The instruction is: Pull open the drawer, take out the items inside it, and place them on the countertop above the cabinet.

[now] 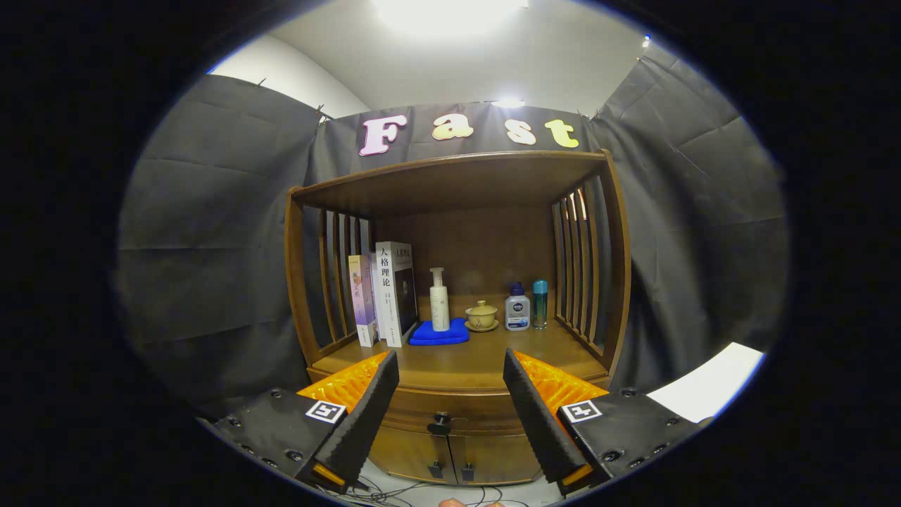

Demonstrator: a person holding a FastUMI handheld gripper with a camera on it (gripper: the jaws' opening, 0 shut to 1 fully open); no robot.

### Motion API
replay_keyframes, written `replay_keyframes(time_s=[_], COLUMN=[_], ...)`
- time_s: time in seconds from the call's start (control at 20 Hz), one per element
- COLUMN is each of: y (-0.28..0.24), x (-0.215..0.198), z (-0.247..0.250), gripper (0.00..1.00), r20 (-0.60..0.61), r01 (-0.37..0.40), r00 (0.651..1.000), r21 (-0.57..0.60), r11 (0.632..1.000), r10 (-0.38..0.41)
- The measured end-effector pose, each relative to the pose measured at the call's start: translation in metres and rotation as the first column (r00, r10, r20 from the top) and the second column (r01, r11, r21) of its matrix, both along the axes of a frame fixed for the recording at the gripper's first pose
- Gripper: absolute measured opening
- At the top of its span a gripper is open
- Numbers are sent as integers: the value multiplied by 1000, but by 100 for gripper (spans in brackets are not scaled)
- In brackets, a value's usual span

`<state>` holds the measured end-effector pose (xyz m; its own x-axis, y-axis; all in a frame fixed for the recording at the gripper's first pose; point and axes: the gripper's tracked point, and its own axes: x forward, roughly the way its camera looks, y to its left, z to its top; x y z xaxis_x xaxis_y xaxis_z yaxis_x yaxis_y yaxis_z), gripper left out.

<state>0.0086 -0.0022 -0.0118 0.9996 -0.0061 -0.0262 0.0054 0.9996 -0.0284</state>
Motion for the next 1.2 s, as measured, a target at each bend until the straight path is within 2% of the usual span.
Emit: replay_keyframes(time_s=[0.5,1.2], y=[3,-7], x=[10,66], z=[-10,-77], gripper=[95,95], r20=[9,-44], r01=[-10,36], r00=[1000,998], r21=[51,21], r11=[999,999], r10=[10,-36])
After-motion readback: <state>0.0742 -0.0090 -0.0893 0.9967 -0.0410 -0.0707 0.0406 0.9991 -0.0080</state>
